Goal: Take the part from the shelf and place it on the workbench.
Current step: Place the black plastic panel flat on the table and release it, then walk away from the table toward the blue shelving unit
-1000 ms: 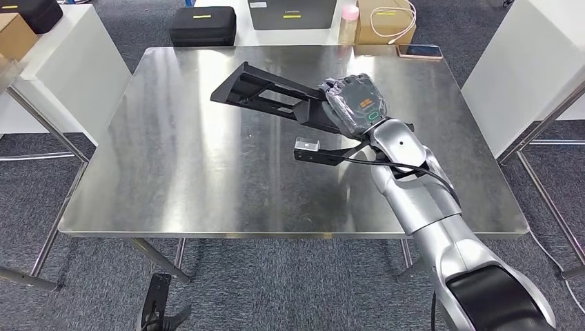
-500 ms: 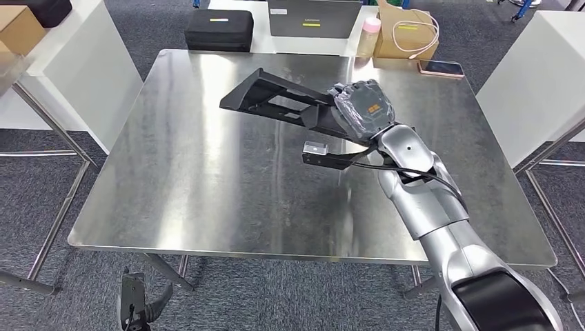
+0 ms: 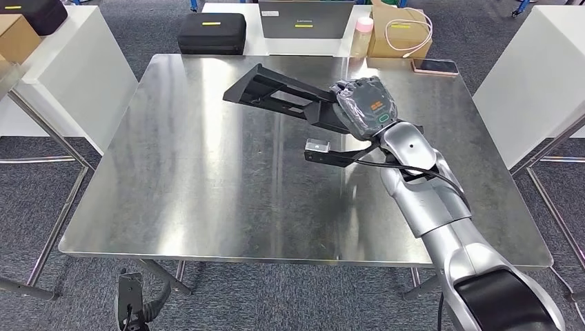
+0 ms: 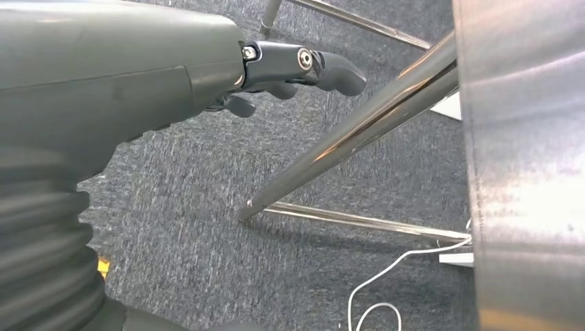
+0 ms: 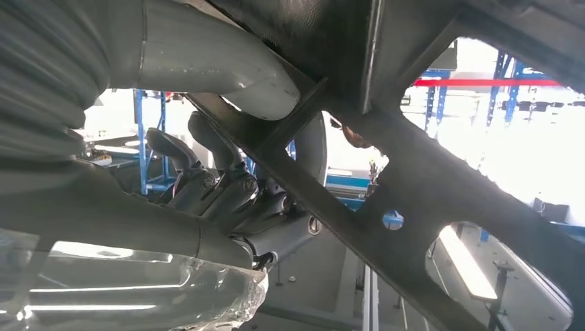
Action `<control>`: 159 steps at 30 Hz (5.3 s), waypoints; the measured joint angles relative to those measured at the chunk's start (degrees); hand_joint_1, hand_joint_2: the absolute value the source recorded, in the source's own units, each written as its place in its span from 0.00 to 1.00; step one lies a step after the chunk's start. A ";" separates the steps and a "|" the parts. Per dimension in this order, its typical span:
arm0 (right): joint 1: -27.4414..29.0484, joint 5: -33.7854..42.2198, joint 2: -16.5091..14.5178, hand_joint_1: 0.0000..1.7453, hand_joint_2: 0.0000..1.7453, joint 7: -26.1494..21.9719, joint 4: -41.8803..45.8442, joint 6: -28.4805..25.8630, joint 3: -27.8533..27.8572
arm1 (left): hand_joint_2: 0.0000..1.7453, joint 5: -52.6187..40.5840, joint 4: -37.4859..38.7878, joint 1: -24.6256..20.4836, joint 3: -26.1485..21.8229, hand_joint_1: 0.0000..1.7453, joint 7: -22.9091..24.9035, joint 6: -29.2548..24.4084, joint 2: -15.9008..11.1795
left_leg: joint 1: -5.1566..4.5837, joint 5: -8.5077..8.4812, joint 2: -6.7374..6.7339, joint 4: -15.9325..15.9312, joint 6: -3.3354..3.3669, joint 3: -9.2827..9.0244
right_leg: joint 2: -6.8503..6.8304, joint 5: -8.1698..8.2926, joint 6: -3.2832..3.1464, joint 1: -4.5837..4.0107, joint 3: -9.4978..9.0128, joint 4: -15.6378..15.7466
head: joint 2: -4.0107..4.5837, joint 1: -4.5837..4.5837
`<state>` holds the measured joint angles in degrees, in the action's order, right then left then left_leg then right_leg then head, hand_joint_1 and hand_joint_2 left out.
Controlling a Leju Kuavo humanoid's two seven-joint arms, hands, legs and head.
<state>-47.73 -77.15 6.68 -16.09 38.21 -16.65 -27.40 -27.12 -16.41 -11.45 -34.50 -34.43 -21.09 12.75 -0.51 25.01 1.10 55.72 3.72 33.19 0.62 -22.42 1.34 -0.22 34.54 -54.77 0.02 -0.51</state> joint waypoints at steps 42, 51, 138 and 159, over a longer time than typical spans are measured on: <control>-3.20 5.99 0.09 0.00 0.00 0.12 -6.84 7.79 4.55 | 0.00 0.26 1.18 1.12 5.20 0.00 13.74 0.26 -0.30 | -0.35 -0.13 0.03 0.04 -0.31 0.15 | -0.04 0.11 -0.18 0.22 0.03 -0.05 | 0.00 0.01; -6.70 6.62 1.96 0.00 0.00 0.64 -11.00 9.99 7.32 | 0.00 0.55 1.45 1.16 6.03 0.00 14.58 0.18 -0.32 | -0.41 -0.12 0.01 0.04 -0.29 0.15 | -0.04 0.12 -0.17 0.23 0.03 -0.05 | 0.00 0.02; -7.91 5.26 2.24 0.00 0.00 0.84 -15.25 8.55 7.52 | 0.00 2.05 1.61 0.52 6.58 0.00 12.23 0.15 -0.61 | 0.37 -3.50 -0.90 3.48 0.03 6.50 | -0.73 -6.02 2.73 0.74 -0.31 -11.27 | -0.01 0.78; -7.07 4.01 1.39 0.00 0.00 8.21 -15.20 2.50 7.91 | 0.00 3.10 1.66 0.75 6.98 0.00 12.30 0.00 -0.70 | 1.69 1.56 -0.77 2.16 -2.59 -1.05 | -1.39 1.43 2.88 1.50 3.11 -2.07 | -0.01 0.35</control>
<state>-54.81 -73.14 8.07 -7.88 23.01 -14.15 -19.49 -24.02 -14.75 -10.69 -27.52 -22.12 -21.09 12.05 1.18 26.57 0.33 57.88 1.12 32.14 -0.76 -20.98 4.22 1.28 37.65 -56.84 0.01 -0.16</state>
